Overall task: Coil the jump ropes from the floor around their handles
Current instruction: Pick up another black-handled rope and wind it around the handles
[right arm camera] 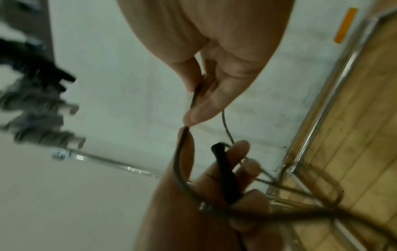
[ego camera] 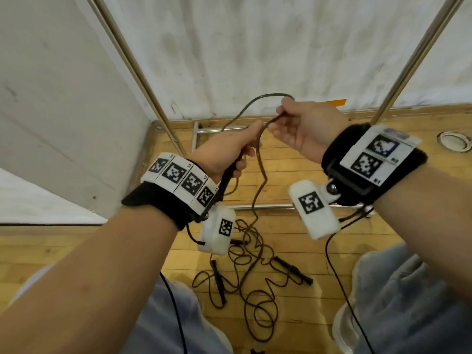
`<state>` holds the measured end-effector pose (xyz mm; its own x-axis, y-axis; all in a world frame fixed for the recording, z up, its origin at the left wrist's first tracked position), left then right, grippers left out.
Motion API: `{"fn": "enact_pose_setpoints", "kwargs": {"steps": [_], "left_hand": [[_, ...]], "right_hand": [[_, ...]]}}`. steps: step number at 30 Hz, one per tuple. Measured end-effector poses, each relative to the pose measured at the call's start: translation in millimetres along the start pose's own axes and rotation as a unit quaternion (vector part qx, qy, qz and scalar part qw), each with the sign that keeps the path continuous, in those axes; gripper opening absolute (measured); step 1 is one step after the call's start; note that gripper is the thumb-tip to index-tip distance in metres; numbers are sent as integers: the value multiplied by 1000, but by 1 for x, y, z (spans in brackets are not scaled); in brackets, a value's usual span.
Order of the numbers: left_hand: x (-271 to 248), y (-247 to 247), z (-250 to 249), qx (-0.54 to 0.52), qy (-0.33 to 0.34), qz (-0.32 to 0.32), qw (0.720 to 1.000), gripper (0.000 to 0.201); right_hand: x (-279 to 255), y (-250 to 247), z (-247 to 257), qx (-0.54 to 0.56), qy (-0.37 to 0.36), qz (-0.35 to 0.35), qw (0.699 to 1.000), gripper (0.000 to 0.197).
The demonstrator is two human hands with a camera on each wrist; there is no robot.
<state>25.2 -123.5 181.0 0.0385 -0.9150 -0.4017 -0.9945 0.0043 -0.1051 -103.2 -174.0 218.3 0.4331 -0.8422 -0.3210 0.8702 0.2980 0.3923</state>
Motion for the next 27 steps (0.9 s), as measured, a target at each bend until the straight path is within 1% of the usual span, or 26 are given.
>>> {"fn": "enact_pose_setpoints", "kwargs": {"steps": [2,3,6,8,9,11,12,14,15,16,17,18,19,20,21,23,24,26,27], "left_hand": [[-4,16,-6,-15,33,41,998,28],[-5,20,-11,-28,47,54,997,28],[-8,21,-22,-85,73,67,992,34],[-10,22,-28,-87,81,69,990,27],[-10,22,-30,-68,88,59,992,19],[-13,15,-36,-17,106,9,994,6],[-15,8,-40,-4,116,-28,993,6],[-22,-5,-51,4,143,-94,985,8],[-25,-10,-58,10,157,-117,981,10],[-28,-12,-63,15,168,-131,977,11],[-31,-13,-68,17,175,-138,975,13],[-32,-13,-72,15,182,-140,973,14],[-34,-13,-76,10,188,-137,972,14],[-36,-12,-80,-1,193,-134,972,14],[-37,-13,-83,-17,199,-129,971,14],[-42,-15,-91,-48,211,-117,969,14],[-44,-17,-93,-53,216,-114,968,14],[-46,-23,-93,-36,211,-125,969,20],[-46,-26,-90,-19,197,-129,972,26]], "right_hand": [[3,-6,8,60,-12,-30,998,25],[5,-9,11,81,-20,-40,996,25],[8,-11,20,118,-40,-50,991,25],[10,-13,24,111,-54,-54,991,25],[10,-15,25,105,-59,-57,991,25],[10,-18,24,90,-66,-65,992,29],[9,-21,23,69,-69,-75,992,34],[5,-25,17,-9,-68,-87,994,47],[3,-21,12,-59,-60,-67,994,50],[0,-10,4,-116,-50,-18,992,48],[-4,4,-7,-180,-39,48,982,40],[-11,17,-20,-241,-26,113,963,29],[-18,26,-35,-293,-11,163,942,18],[-26,31,-49,-338,2,193,921,11],[-31,34,-59,-383,5,209,900,9],[-39,36,-69,-462,-4,213,861,15],[-41,36,-68,-486,-12,206,849,18],[-42,36,-52,-524,-48,173,833,23],[-43,37,-40,-523,-69,154,836,24]]}}
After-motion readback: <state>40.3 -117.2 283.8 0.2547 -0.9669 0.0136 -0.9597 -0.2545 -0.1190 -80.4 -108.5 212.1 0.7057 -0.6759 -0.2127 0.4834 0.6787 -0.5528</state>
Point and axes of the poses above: each hand's wrist, its own x-axis towards the middle knuckle, its own y-axis out of the palm, z = x × y, the point moved 10 cm from there along x, towards the middle knuckle, and after that the axes turned 4 degrees about z, right-handed, at the moved point
